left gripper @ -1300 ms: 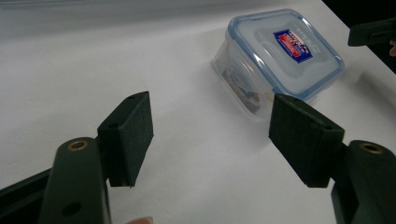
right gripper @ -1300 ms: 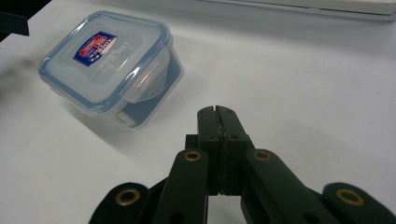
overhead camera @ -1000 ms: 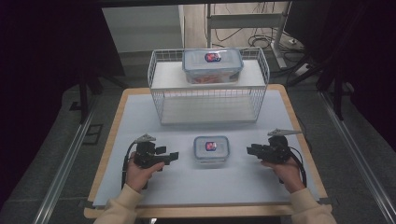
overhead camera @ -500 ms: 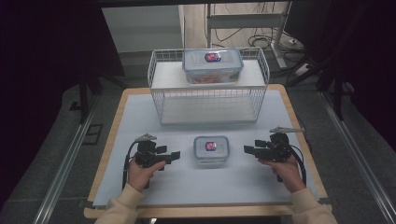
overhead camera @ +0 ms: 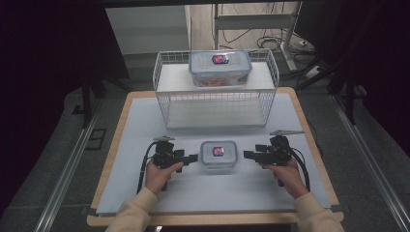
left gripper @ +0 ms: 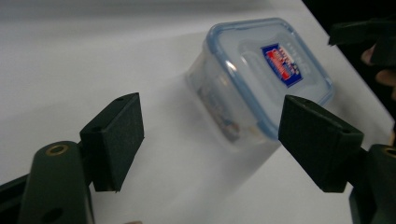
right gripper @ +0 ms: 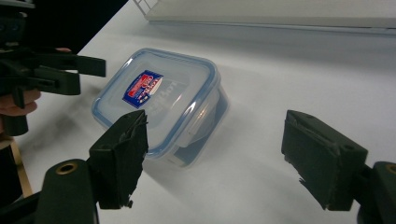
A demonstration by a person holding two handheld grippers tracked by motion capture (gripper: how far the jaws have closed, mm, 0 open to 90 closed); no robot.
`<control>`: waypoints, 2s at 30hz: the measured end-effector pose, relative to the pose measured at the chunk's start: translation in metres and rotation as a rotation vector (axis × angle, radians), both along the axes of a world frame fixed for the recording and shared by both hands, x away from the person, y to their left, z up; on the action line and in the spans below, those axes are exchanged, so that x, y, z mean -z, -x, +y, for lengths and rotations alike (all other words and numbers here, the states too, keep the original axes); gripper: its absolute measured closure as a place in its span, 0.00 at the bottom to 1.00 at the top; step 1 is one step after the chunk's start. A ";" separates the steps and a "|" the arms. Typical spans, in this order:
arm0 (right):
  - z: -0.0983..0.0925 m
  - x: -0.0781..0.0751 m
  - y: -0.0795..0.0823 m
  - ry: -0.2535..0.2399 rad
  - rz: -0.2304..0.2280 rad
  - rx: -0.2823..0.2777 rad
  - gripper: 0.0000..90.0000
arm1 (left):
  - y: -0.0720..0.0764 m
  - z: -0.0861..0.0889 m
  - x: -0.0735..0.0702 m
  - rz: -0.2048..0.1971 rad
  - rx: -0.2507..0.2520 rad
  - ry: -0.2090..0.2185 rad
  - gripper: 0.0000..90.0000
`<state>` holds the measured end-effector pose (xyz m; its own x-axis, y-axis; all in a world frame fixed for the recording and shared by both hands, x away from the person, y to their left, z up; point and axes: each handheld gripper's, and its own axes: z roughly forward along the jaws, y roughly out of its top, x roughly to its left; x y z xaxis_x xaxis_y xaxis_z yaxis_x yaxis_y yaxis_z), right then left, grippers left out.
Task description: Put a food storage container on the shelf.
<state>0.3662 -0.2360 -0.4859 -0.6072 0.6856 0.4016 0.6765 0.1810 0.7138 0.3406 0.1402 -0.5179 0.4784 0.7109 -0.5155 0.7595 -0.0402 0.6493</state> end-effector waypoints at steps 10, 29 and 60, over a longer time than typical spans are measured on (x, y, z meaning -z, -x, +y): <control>0.026 0.010 -0.015 -0.023 0.051 -0.048 0.23 | -0.020 -0.023 0.010 0.101 0.040 0.092 0.24; 0.046 0.033 -0.025 -0.077 0.204 -0.093 0.35 | -0.025 -0.027 0.018 0.148 0.080 0.175 0.41; 0.032 0.025 0.010 -0.112 0.072 -0.113 0.57 | 0.017 -0.029 0.007 -0.037 0.067 0.117 0.55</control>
<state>0.3560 -0.2044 -0.5105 -0.6448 0.5633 0.5167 0.7062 0.1805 0.6846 0.3238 0.1112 -0.5248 0.5434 0.6128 -0.5738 0.7327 -0.0126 0.6804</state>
